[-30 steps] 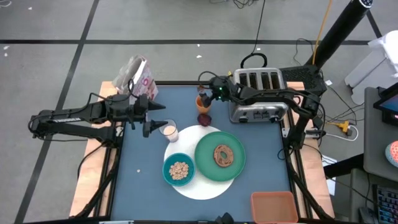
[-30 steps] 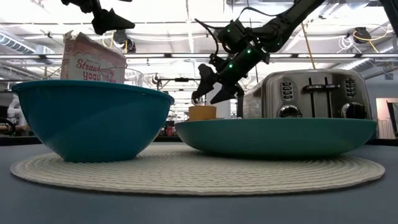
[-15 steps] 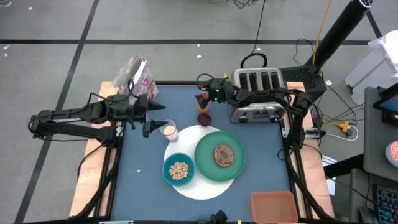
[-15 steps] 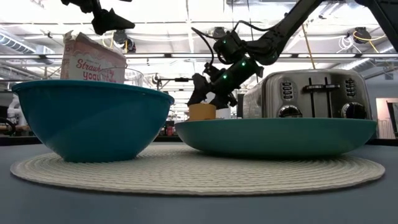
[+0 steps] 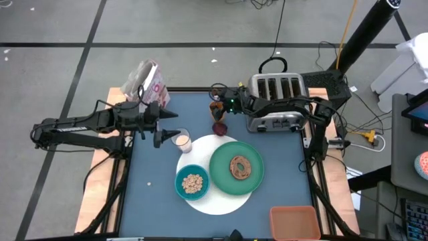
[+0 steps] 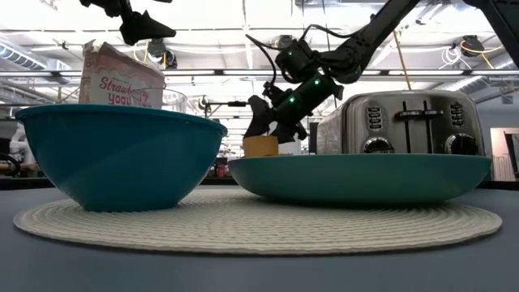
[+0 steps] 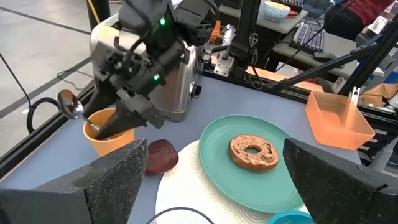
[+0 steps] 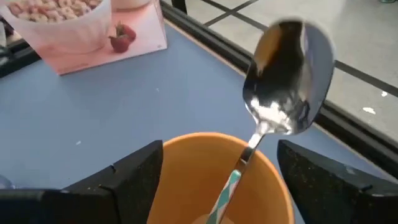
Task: Arrange a breakfast setting
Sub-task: Put the blue patterned spoon on the table to the left of the white placemat
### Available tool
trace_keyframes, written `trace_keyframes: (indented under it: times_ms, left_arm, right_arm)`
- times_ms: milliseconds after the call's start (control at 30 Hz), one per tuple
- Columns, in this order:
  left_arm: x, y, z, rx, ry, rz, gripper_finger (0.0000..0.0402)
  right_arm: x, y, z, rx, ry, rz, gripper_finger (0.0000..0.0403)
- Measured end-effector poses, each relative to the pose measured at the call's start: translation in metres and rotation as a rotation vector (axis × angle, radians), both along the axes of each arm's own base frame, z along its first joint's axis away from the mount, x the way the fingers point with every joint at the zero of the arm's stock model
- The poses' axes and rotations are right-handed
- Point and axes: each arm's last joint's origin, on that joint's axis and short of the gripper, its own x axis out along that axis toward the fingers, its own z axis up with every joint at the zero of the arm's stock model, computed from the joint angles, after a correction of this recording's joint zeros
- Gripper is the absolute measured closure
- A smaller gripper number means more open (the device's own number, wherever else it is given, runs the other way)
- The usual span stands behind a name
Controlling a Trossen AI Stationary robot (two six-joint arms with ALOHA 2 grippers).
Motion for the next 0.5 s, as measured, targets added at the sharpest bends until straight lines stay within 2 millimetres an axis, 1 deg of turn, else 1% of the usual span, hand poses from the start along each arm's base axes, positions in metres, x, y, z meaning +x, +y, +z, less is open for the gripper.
trace_keyframes:
  times_ms: [100,233,500]
  left_arm:
    - [0.000,0.000,0.000,-0.003,0.000,0.001,0.0023]
    - [0.000,0.000,0.000,-0.005,0.000,0.002,0.0023]
    - [0.000,0.000,0.000,-0.020,-0.001,0.006,0.0023]
  right_arm:
    - [0.001,0.002,-0.010,0.046,0.011,-0.018,0.0122]
    - [0.001,0.002,-0.018,0.062,0.016,-0.026,0.0151]
    - [0.002,0.001,-0.018,0.042,-0.007,-0.030,0.0208]
